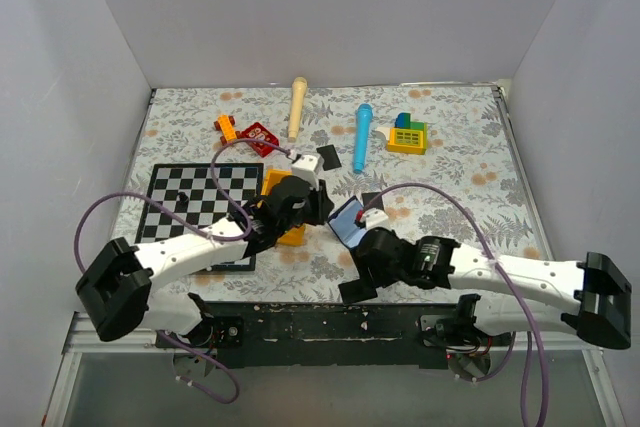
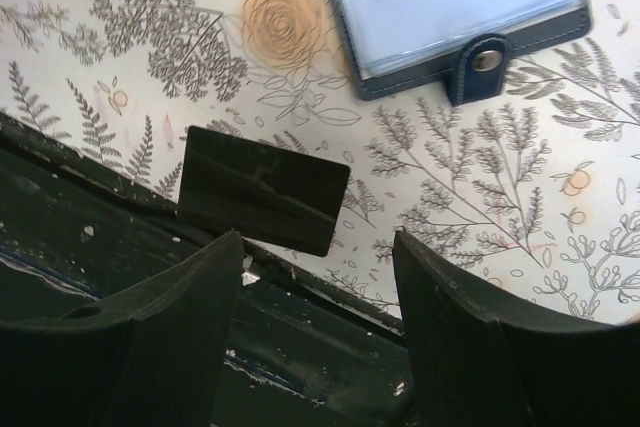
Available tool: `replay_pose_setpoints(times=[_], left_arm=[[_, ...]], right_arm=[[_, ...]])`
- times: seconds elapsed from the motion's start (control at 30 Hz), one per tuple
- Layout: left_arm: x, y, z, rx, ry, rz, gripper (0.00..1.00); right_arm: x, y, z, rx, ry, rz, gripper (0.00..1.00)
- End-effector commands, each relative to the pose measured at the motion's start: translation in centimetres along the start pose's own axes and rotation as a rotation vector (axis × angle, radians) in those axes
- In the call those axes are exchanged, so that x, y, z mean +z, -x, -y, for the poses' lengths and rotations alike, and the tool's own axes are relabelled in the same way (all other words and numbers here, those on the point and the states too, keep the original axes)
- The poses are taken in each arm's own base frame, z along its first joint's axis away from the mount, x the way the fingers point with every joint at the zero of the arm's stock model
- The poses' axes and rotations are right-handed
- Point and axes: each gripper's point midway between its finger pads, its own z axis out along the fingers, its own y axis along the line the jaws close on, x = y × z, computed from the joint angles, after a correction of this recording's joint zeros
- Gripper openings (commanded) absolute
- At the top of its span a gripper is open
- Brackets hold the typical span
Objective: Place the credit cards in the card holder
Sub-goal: Pick up the card holder from the corner of the board.
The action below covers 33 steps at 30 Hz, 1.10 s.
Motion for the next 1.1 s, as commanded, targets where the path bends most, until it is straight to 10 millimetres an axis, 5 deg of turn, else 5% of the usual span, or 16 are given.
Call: replay_pose_setpoints(times=[0.0, 0.23, 0.53, 1.07], left_arm=[[-2.1, 1.8, -3.5, -0.153, 0.006, 0.047, 0.22], [-5.0, 3.3, -7.5, -0.203, 0.067, 0.120, 0.24], [-6.4, 3.8, -8.8, -0.213, 0.092, 0.148, 0.24], [-6.4, 3.7, -9.3, -0.226, 0.095, 0.153, 0.24]], right_arm=[[0.5, 1.0, -2.1, -0.071, -0.048, 0.066, 0.71], [1.9, 0.6, -5.1, -0.269, -0.085, 0.053, 0.74], [3.3, -0.4, -8.7, -0.412, -0.132, 0.017, 0.75], [4.7, -3.2, -7.3, -0.494, -0.240, -0.062, 0.76]])
